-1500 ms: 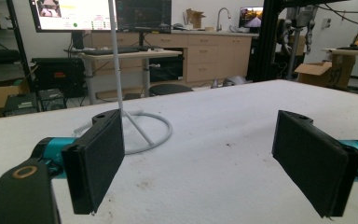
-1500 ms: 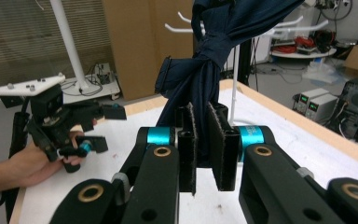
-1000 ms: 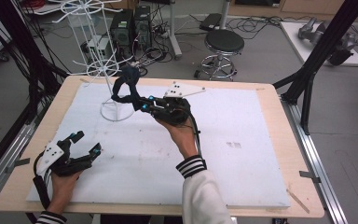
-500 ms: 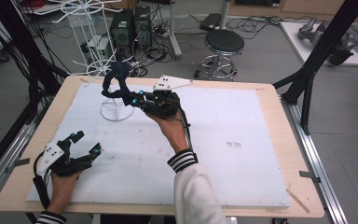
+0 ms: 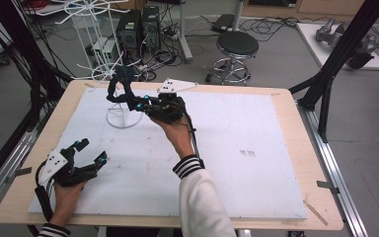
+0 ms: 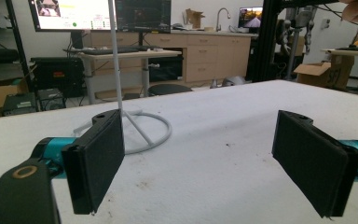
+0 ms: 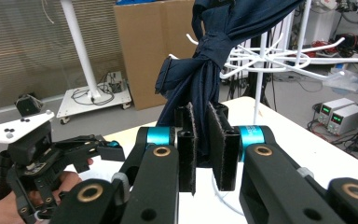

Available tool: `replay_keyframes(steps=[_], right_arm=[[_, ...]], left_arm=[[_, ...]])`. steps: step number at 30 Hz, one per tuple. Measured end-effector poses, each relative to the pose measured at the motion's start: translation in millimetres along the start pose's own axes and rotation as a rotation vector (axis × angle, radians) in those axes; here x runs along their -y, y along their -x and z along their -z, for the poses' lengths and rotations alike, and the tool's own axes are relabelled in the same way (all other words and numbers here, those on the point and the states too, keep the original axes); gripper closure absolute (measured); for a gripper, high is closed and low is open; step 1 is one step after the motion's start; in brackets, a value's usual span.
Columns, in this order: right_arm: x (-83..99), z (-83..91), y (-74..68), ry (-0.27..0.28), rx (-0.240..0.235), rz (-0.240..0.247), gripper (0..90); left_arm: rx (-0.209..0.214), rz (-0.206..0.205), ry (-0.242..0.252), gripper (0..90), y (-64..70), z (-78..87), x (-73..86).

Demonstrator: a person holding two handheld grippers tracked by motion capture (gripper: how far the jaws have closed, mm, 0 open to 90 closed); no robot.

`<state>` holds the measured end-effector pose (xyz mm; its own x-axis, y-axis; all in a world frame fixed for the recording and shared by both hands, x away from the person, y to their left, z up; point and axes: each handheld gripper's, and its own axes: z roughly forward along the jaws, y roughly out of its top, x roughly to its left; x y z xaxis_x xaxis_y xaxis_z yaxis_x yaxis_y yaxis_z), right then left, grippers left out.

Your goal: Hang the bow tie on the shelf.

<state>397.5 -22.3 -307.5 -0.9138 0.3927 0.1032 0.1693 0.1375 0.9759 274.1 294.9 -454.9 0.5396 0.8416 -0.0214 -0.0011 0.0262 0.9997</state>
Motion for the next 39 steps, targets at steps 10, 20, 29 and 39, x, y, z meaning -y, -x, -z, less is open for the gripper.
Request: replay_keyframes(steps=[10, 20, 29, 39], right_arm=[[4.1, -7.8, 5.4, -0.010, 0.004, -0.018, 82.2], [12.2, -17.6, 14.2, -0.024, 0.001, -0.054, 82.0], [18.1, -23.9, 20.3, -0.050, 0.017, -0.083, 82.0], [23.2, -29.0, 24.4, -0.090, 0.041, -0.102, 81.9]], left_arm=[[0.000, -0.005, 0.000, 17.2, -0.1, 0.4, 0.0], [0.002, -0.007, 0.003, 17.2, 0.2, 0.6, 0.1], [0.002, -0.009, 0.003, 17.2, 0.1, 0.7, 0.1], [0.001, -0.008, 0.005, 17.2, 0.2, 0.9, 0.2]])
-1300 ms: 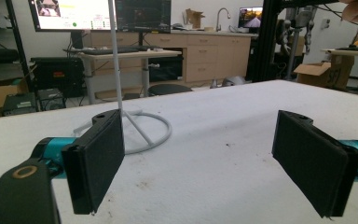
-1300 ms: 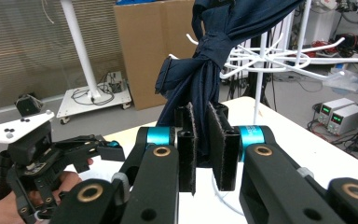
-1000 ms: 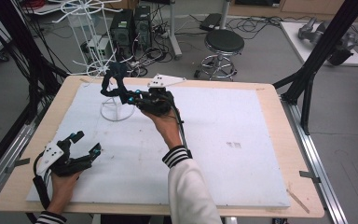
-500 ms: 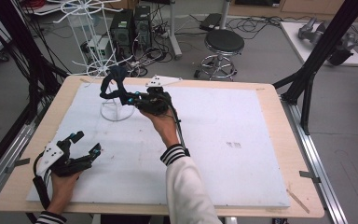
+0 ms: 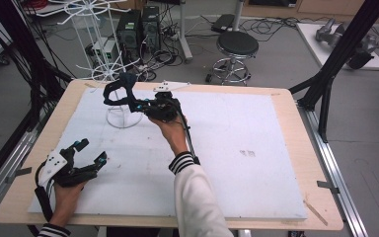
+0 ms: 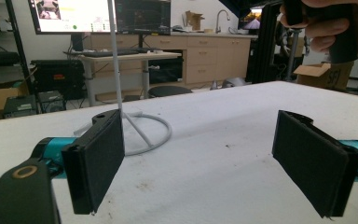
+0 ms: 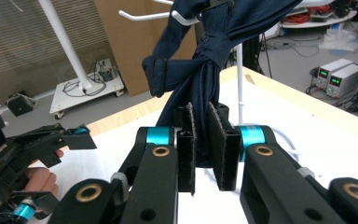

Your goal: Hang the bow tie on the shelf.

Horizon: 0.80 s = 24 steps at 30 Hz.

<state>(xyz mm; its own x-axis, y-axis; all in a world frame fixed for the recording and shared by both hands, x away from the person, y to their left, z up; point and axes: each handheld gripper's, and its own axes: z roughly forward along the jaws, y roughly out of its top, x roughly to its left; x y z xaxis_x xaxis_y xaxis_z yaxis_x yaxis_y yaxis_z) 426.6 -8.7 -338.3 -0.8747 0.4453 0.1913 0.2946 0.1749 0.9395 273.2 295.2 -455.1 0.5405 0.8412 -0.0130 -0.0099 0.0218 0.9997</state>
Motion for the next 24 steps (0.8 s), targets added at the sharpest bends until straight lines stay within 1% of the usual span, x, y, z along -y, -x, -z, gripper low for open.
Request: replay_keyframes(steps=[3, 12, 17, 22, 24], right_arm=[[1.1, -1.7, 0.8, -0.015, 0.006, -0.008, 81.9], [3.3, -5.3, 2.1, -0.049, 0.039, 0.003, 80.1], [4.3, -6.0, 3.0, -0.060, 0.050, 0.004, 72.1], [3.8, -4.2, 2.7, -0.066, 0.062, 0.005, 66.9], [3.6, -3.8, 2.7, -0.070, 0.069, 0.009, 61.8]], left_arm=[[0.000, 0.001, 0.000, 17.2, 0.1, 0.0, 0.0], [0.000, 0.002, 0.003, 17.1, 0.3, 0.2, 0.1], [0.000, 0.006, 0.003, 17.2, 0.3, -0.2, 0.1], [0.001, 0.001, -0.001, 17.2, 0.1, 0.1, 0.0], [0.001, 0.001, -0.001, 17.2, 0.2, -0.2, 0.0]])
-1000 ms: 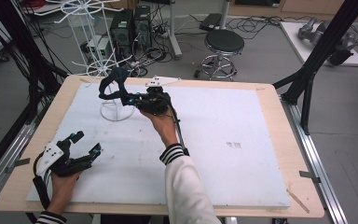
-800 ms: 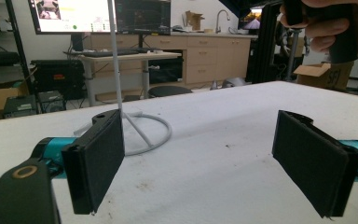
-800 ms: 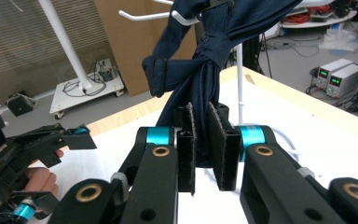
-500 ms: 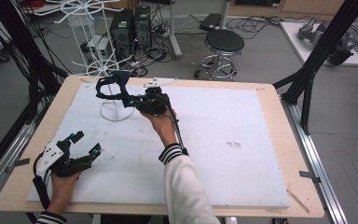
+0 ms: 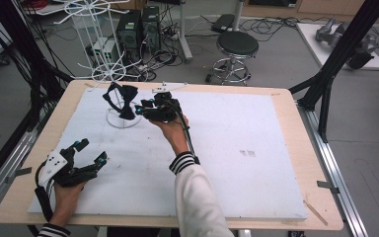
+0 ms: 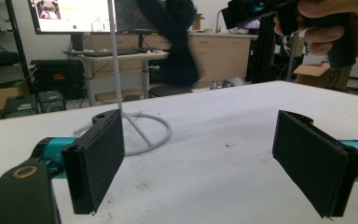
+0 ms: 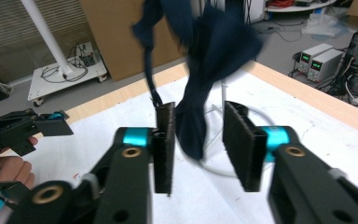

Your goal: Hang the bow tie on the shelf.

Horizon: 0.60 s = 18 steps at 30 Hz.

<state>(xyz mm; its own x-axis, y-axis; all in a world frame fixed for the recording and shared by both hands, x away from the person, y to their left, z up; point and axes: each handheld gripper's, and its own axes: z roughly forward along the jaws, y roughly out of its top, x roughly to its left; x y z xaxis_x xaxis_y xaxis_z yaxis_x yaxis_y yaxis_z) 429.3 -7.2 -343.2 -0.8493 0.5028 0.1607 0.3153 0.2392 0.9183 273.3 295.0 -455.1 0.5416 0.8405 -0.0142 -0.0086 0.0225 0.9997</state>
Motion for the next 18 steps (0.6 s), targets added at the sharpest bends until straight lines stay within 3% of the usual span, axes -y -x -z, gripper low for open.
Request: replay_keyframes(steps=[3, 4, 5, 6, 9, 16, 18], right_arm=[[-0.1, 0.2, -1.4, -0.013, 0.015, -0.001, 42.2], [-0.1, 0.2, -1.4, -0.013, 0.015, -0.001, 42.2], [-0.8, 3.2, -2.8, -0.028, 0.032, 0.010, 28.7], [-0.9, 4.8, -3.5, -0.029, 0.038, 0.012, 25.0], [-0.2, 15.2, -7.1, 0.005, 0.080, -0.002, 11.4], [10.2, 64.6, -9.9, 0.080, 0.108, 0.011, 11.0], [17.4, 88.6, -10.1, 0.101, 0.136, 0.017, 11.0]], left_arm=[[-0.001, 0.003, -0.002, 17.1, -0.2, -0.2, -0.1], [-0.001, 0.003, -0.002, 17.1, -0.2, -0.2, -0.1], [0.000, 0.000, -0.002, 17.1, -0.1, 0.0, -0.1], [0.000, 0.000, -0.002, 17.1, -0.1, 0.0, -0.1], [0.000, -0.001, -0.002, 17.1, -0.3, 0.0, -0.1], [-0.002, -0.001, 0.000, 17.1, 0.1, 0.1, 0.0], [0.000, -0.002, -0.001, 17.0, 0.0, 0.3, 0.0]])
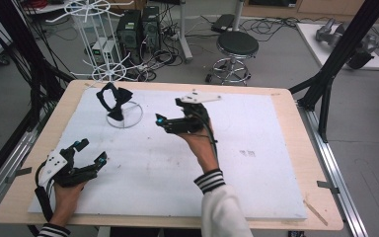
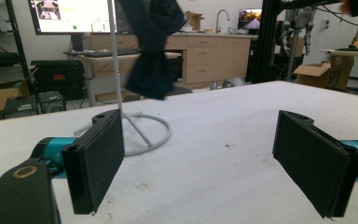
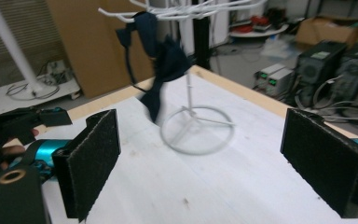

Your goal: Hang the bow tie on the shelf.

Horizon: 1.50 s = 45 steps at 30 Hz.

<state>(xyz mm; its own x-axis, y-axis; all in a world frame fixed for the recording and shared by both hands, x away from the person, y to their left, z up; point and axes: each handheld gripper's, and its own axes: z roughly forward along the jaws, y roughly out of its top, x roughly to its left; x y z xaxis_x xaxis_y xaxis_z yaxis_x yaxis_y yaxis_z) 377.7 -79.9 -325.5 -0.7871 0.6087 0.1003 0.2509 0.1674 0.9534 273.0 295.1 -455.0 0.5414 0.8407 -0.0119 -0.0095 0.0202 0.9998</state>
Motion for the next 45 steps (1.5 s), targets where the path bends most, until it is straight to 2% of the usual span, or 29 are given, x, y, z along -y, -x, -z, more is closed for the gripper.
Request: replay_keyframes(steps=[3, 4, 5, 6, 9, 10, 11, 14, 17, 21, 23, 24, 25, 28, 30, 32, 35, 37, 39, 45], right_arm=[[11.6, 34.2, 4.2, 0.035, 0.036, 0.000, 11.0], [11.6, 34.2, 4.2, 0.035, 0.036, 0.000, 11.0], [15.1, 42.6, 5.2, 0.032, 0.047, -0.001, 11.0], [27.5, 65.1, 8.6, 0.044, 0.081, 0.008, 11.0], [45.7, 92.2, 13.1, 0.054, 0.117, 0.013, 11.0], [45.7, 92.2, 13.1, 0.054, 0.117, 0.013, 11.0], [60.7, 110.7, 16.8, 0.088, 0.151, 0.010, 11.0], [79.2, 128.6, 21.1, 0.139, 0.199, 0.000, 11.0], [97.9, 141.9, 24.1, 0.180, 0.253, 0.015, 11.0], [122.9, 152.2, 27.4, 0.227, 0.307, 0.034, 11.0], [134.9, 156.2, 29.1, 0.231, 0.330, 0.027, 11.0], [134.9, 156.2, 29.1, 0.231, 0.330, 0.027, 11.0], [144.6, 159.3, 31.9, 0.223, 0.341, -0.004, 11.0], [159.6, 160.3, 35.4, 0.268, 0.352, -0.042, 11.0], [163.0, 157.8, 39.5, 0.234, 0.353, -0.086, 11.0], [168.0, 154.5, 39.5, 0.255, 0.379, -0.075, 11.0], [173.3, 150.8, 40.0, 0.236, 0.376, -0.086, 11.0], [173.3, 151.4, 38.8, 0.252, 0.376, -0.071, 11.0], [173.7, 151.4, 38.6, 0.248, 0.369, -0.075, 11.0], [173.8, 149.6, 35.8, 0.240, 0.380, -0.033, 11.0]], left_arm=[[0.000, -0.003, 0.006, 16.9, 0.2, 0.5, 0.2], [0.000, -0.003, 0.006, 16.9, 0.2, 0.5, 0.2], [-0.001, -0.003, 0.010, 16.9, 0.5, 0.5, 0.3], [0.000, -0.002, 0.012, 16.9, 0.7, 0.5, 0.3], [-0.001, -0.002, 0.011, 16.9, 0.8, 0.4, 0.3], [-0.001, -0.004, 0.009, 16.9, 0.6, 0.3, 0.2], [-0.001, -0.003, 0.008, 16.9, 0.5, 0.2, 0.2], [-0.002, -0.003, 0.008, 16.9, 0.6, 0.4, 0.3], [-0.002, -0.002, 0.011, 16.9, 0.8, 0.3, 0.3], [-0.002, -0.003, 0.013, 16.7, 0.9, 0.7, 0.3], [-0.003, -0.007, 0.013, 16.6, 0.8, 1.0, 0.4], [-0.003, -0.007, 0.013, 16.6, 0.8, 1.0, 0.4], [-0.004, -0.009, 0.014, 16.6, 0.8, 1.1, 0.3], [-0.005, -0.008, 0.017, 16.6, 1.2, 1.4, 0.5], [-0.007, -0.011, 0.019, 16.6, 1.3, 1.7, 0.5], [-0.007, -0.010, 0.020, 16.6, 1.3, 1.5, 0.5], [-0.008, -0.011, 0.018, 16.6, 1.2, 1.7, 0.5], [-0.009, -0.010, 0.018, 16.6, 1.2, 1.7, 0.5], [-0.009, -0.010, 0.019, 16.6, 1.2, 1.7, 0.5], [-0.009, -0.010, 0.020, 16.6, 1.1, 1.8, 0.6]])
